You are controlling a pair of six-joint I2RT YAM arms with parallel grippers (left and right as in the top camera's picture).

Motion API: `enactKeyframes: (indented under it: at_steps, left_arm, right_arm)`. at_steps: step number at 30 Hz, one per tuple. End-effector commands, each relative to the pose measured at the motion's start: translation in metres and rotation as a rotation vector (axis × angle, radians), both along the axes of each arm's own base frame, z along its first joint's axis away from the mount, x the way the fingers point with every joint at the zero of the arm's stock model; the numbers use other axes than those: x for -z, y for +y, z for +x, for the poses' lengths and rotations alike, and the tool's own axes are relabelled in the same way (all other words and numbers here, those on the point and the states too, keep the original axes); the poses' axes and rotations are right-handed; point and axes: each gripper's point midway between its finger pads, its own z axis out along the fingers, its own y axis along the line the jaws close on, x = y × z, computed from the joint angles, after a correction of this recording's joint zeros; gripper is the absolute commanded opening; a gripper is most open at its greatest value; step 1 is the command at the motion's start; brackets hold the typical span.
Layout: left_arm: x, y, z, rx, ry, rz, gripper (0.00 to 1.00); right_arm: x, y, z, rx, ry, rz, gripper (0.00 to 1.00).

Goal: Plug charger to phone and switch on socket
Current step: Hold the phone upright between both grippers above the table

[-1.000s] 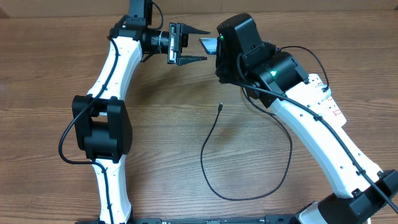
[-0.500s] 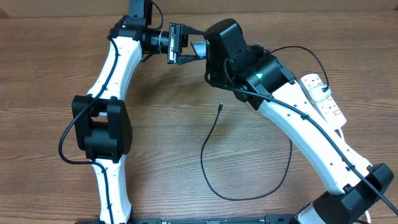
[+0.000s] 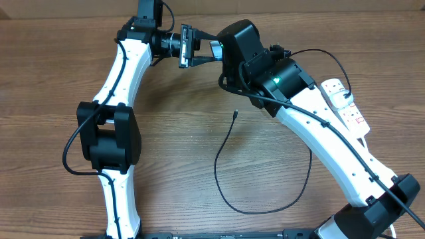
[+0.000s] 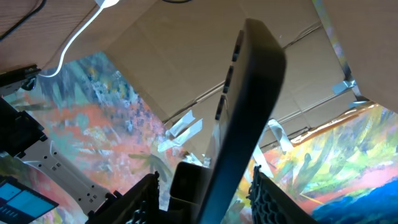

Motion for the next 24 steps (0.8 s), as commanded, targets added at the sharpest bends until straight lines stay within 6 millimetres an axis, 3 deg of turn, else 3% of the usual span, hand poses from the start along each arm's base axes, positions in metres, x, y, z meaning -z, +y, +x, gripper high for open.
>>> enactKeyframes:
  at_steps: [1,11,16,21,24]
  left_arm:
    - [-0.001,-0.006,-0.001,0.012,0.000,0.001,0.45]
    - [-0.001,-0.010,-0.002,0.019,0.000,0.002,0.44]
    - [-0.002,-0.010,-0.001,0.018,-0.016,-0.001,0.36]
    - [-0.002,-0.010,0.000,0.019,-0.029,-0.003,0.34]
    - [-0.002,-0.010,0.000,0.018,-0.029,-0.003,0.27]
  right_arm:
    - [-0.016,-0.003,0.004,0.015,-0.049,-0.002,0.04]
    - [-0.011,-0.002,0.006,0.010,-0.042,-0.013,0.04]
    - [-0.008,-0.002,0.006,0.010,-0.037,-0.017,0.04]
    - [0.000,-0.001,0.008,0.008,-0.021,-0.027,0.04]
    - [0.001,0.000,0.008,0.007,-0.018,-0.027,0.04]
